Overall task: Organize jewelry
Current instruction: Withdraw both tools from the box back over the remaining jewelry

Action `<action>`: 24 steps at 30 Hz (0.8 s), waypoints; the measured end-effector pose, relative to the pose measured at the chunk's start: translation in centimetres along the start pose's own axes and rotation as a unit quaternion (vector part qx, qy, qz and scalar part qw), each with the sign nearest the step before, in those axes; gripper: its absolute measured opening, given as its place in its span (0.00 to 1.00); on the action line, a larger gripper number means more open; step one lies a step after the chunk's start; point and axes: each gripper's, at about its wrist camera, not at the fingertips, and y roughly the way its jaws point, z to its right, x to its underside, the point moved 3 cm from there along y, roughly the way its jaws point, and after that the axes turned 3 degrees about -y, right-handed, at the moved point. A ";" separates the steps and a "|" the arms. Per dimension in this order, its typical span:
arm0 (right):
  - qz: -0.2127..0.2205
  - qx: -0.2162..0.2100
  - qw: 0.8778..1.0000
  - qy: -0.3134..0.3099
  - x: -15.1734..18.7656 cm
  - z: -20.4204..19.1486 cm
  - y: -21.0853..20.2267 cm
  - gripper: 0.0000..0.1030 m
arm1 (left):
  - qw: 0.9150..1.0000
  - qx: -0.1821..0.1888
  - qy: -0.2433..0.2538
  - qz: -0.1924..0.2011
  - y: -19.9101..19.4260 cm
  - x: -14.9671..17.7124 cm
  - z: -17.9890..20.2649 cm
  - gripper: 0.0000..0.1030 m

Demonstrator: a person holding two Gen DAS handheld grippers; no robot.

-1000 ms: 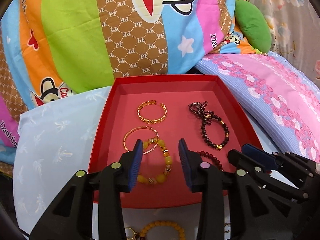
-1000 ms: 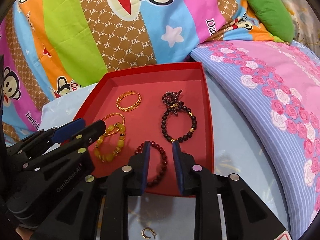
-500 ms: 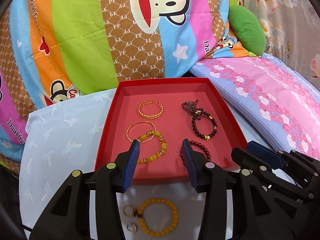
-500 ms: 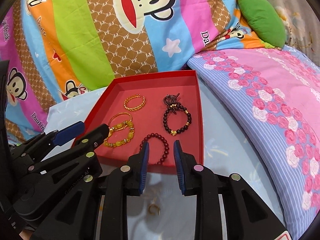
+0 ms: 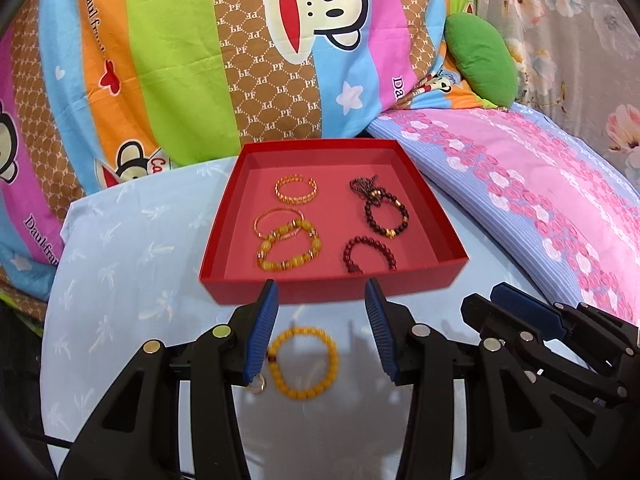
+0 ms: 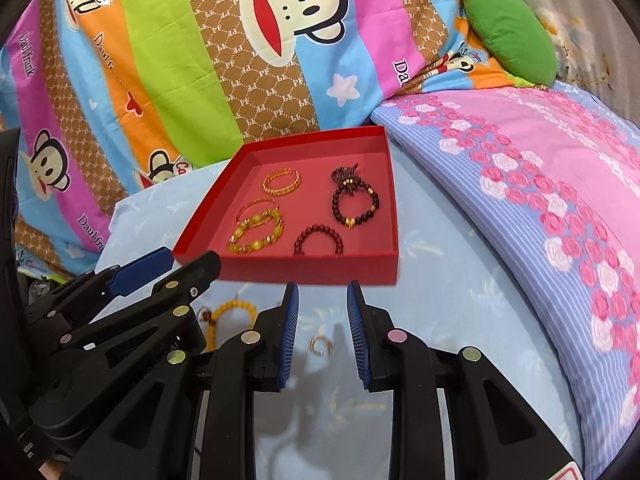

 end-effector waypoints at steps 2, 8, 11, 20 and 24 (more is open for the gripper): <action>-0.003 0.000 1.000 -0.001 0.7 -0.1 -0.3 0.25 | 1.000 0.001 -0.002 -0.003 -0.4 0.6 -0.1 0.41; -0.018 0.001 1.000 -0.003 3.4 -0.3 -0.5 0.25 | 1.000 -0.002 -0.013 -0.019 -0.8 3.3 -0.7 0.41; -0.031 0.004 1.000 -0.004 4.7 -0.1 0.0 0.25 | 0.999 -0.005 -0.019 -0.032 -0.5 4.7 -1.2 0.41; -0.061 0.005 0.998 -0.004 6.9 0.0 2.1 0.25 | 0.998 -0.011 -0.032 -0.058 0.8 7.2 -2.6 0.47; -0.066 0.005 0.998 -0.008 7.0 -0.2 2.9 0.25 | 0.997 -0.018 -0.040 -0.060 1.0 7.7 -3.5 0.53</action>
